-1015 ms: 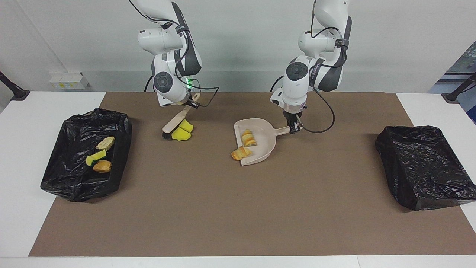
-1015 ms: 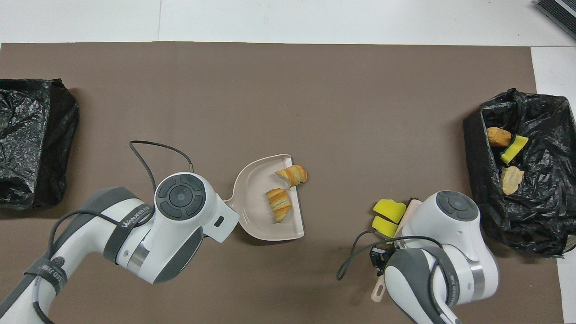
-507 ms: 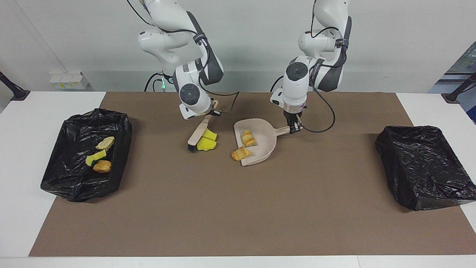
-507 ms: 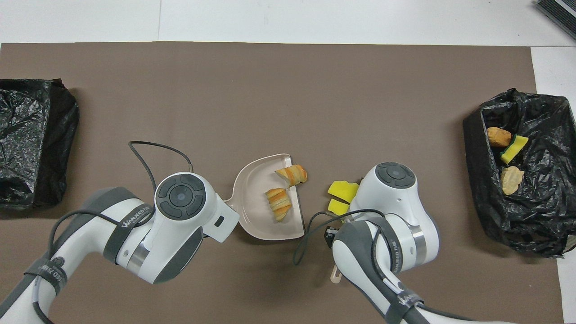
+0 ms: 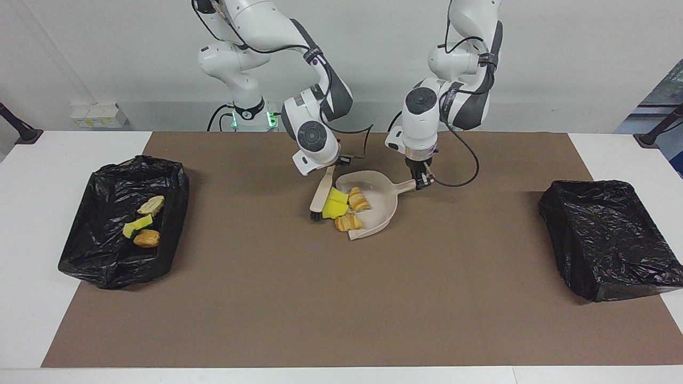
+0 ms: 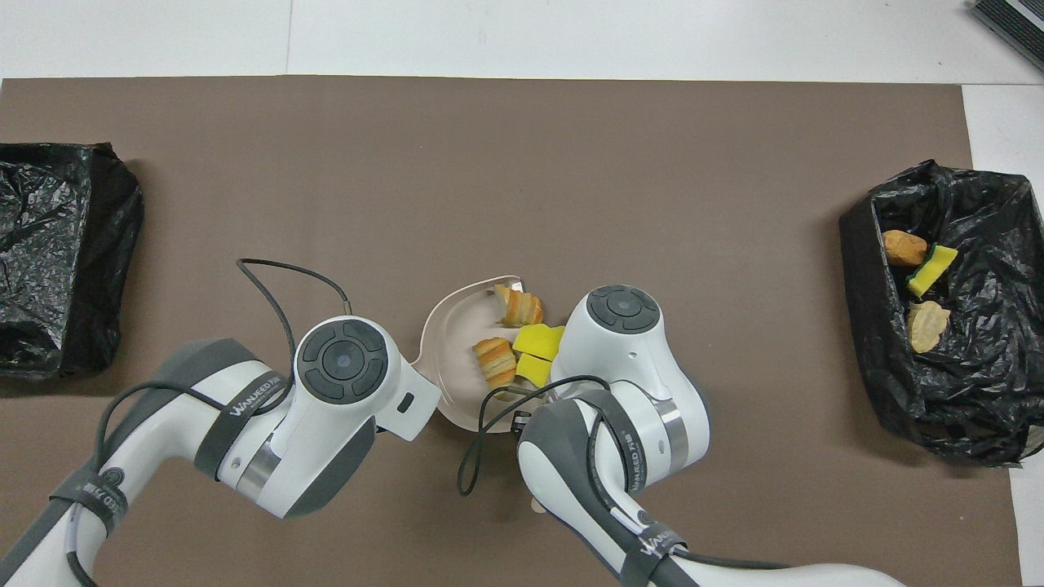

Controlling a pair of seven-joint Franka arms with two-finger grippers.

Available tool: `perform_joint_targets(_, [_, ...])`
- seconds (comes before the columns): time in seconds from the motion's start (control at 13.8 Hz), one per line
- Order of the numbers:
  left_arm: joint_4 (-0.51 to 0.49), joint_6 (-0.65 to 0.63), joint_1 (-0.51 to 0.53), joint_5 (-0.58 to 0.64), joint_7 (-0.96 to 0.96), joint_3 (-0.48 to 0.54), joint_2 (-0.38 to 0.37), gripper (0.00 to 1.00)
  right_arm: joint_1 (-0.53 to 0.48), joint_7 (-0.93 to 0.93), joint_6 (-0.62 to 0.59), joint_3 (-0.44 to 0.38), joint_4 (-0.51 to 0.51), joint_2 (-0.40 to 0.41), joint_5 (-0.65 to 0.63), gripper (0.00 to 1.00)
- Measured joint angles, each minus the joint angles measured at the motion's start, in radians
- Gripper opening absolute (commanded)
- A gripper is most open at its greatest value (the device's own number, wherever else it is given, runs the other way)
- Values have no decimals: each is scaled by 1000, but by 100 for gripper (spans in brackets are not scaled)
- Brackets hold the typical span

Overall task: Sweep and dump trash in bin
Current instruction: 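Sweep the yellow sponges into the dustpan with the right gripper's brush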

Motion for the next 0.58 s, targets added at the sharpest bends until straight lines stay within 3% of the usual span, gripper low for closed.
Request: perform_joint_targets(0.58, [-3,51,20,-4,64,7,10,0,29,-20,-15,46,153,48,83,0])
